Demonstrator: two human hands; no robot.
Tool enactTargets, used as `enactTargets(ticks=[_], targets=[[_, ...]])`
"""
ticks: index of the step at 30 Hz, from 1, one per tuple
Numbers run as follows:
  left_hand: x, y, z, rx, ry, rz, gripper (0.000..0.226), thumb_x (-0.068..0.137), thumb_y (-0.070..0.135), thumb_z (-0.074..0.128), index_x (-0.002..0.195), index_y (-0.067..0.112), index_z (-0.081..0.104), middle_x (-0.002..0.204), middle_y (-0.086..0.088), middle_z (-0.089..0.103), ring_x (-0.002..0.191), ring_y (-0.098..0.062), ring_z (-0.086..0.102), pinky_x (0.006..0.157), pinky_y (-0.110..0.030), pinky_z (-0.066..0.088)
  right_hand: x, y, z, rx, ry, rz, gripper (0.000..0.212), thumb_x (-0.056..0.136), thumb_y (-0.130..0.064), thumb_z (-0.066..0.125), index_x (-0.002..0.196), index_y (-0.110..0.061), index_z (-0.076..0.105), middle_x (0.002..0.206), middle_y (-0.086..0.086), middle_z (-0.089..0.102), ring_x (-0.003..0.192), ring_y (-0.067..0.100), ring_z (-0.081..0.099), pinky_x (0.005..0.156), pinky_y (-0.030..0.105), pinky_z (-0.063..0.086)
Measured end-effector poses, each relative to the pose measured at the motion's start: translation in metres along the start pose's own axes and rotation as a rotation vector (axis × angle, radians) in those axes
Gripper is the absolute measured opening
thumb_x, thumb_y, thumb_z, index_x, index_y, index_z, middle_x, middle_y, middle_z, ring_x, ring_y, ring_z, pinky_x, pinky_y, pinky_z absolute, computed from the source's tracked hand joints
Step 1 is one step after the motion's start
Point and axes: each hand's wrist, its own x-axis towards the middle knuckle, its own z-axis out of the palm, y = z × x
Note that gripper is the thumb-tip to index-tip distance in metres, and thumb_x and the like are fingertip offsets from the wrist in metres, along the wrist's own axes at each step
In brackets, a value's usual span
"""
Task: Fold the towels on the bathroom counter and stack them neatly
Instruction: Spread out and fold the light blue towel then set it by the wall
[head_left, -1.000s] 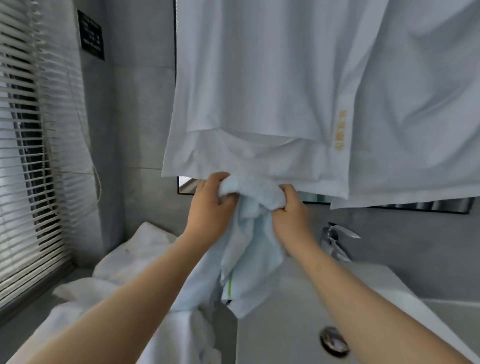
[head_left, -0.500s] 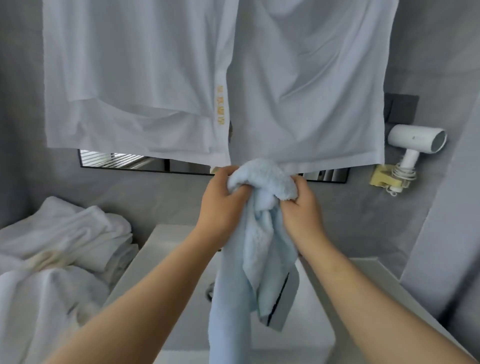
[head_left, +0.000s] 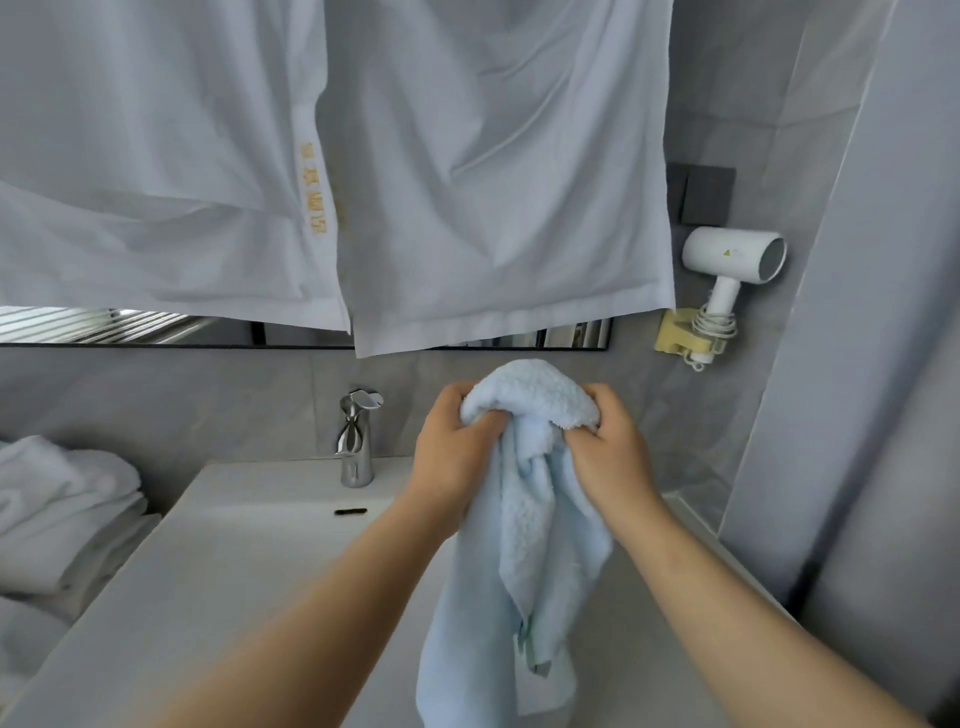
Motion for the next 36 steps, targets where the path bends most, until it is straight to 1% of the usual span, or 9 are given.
enactTargets(ticks=[4,13,15,18,24,28,30,32,36], targets=[[0.009,-0.013,0.022,-0.021,-0.039,-0.062,0.014,0.088,0.022,0.059,0.102,0.019,0.056,0.098,0.001,0.065,0.091,-0.015,0.063,0.081,-0.033,0.053,0.007,0.022,-0.010,-0.012,0.023,0.048,0.026,0.090,-0.002,0.048,0.080,-0.026,0.049,0.077,-0.005,0.056,0.069,0.006,0.050,0.056,0.009,0.037],[0.023,-0.042,0.099,-0.120,-0.071,-0.179,0.007,0.091,0.019,0.056,0.098,0.017,0.055,0.101,-0.005,0.065,0.092,-0.020,0.064,0.081,-0.036,0.054,0.036,0.080,-0.058,-0.009,0.046,0.136,0.021,0.090,-0.005,0.049,0.080,-0.023,0.050,0.077,-0.003,0.057,0.074,0.012,0.051,0.065,0.025,0.039],[0.026,-0.051,0.118,-0.125,-0.046,-0.189,0.007,0.091,0.018,0.056,0.097,0.016,0.056,0.097,-0.005,0.067,0.088,-0.019,0.065,0.076,-0.034,0.055,0.045,0.095,-0.070,-0.007,0.017,0.148,0.018,0.091,-0.006,0.049,0.083,-0.022,0.051,0.080,-0.002,0.058,0.075,0.013,0.052,0.067,0.027,0.041],[0.030,-0.064,0.145,-0.119,0.006,-0.213,0.003,0.091,0.016,0.056,0.089,0.017,0.057,0.087,-0.001,0.066,0.079,-0.015,0.064,0.070,-0.030,0.054,0.056,0.119,-0.089,0.006,-0.045,0.183,0.017,0.091,-0.008,0.049,0.083,-0.023,0.052,0.082,-0.001,0.060,0.076,0.012,0.053,0.067,0.025,0.041],[0.029,-0.102,0.184,-0.132,0.109,-0.336,0.008,0.090,0.022,0.058,0.096,0.018,0.060,0.098,-0.006,0.069,0.092,-0.022,0.066,0.086,-0.044,0.055,0.066,0.169,-0.111,-0.010,-0.177,0.228,0.019,0.089,-0.007,0.050,0.079,-0.023,0.051,0.075,-0.005,0.056,0.070,0.011,0.050,0.063,0.024,0.038],[0.021,-0.127,0.193,-0.070,0.185,-0.380,0.017,0.089,0.020,0.057,0.103,0.012,0.061,0.101,-0.011,0.068,0.091,-0.023,0.066,0.074,-0.034,0.055,0.063,0.194,-0.115,-0.043,-0.272,0.278,0.015,0.088,-0.010,0.052,0.084,-0.024,0.053,0.080,-0.007,0.061,0.076,0.010,0.056,0.065,0.023,0.041],[0.018,-0.137,0.193,-0.017,0.223,-0.386,0.006,0.090,0.015,0.055,0.092,0.014,0.061,0.093,-0.009,0.067,0.084,-0.018,0.065,0.071,-0.030,0.053,0.060,0.205,-0.115,-0.077,-0.313,0.305,0.008,0.088,-0.013,0.055,0.087,-0.021,0.054,0.081,-0.006,0.061,0.076,0.011,0.056,0.064,0.023,0.040],[0.016,-0.147,0.191,0.028,0.267,-0.418,0.004,0.091,0.016,0.056,0.089,0.020,0.055,0.093,-0.004,0.063,0.083,-0.013,0.060,0.070,-0.026,0.050,0.057,0.214,-0.114,-0.111,-0.343,0.307,0.003,0.089,-0.016,0.056,0.088,-0.018,0.053,0.078,-0.006,0.059,0.072,0.009,0.053,0.061,0.021,0.038],[0.016,-0.169,0.185,0.150,0.268,-0.494,0.016,0.090,0.023,0.057,0.104,0.017,0.050,0.096,0.000,0.059,0.088,-0.014,0.056,0.076,-0.029,0.043,0.048,0.229,-0.106,-0.145,-0.392,0.341,0.007,0.090,-0.019,0.055,0.088,-0.024,0.051,0.078,-0.011,0.057,0.071,0.006,0.053,0.057,0.017,0.038]])
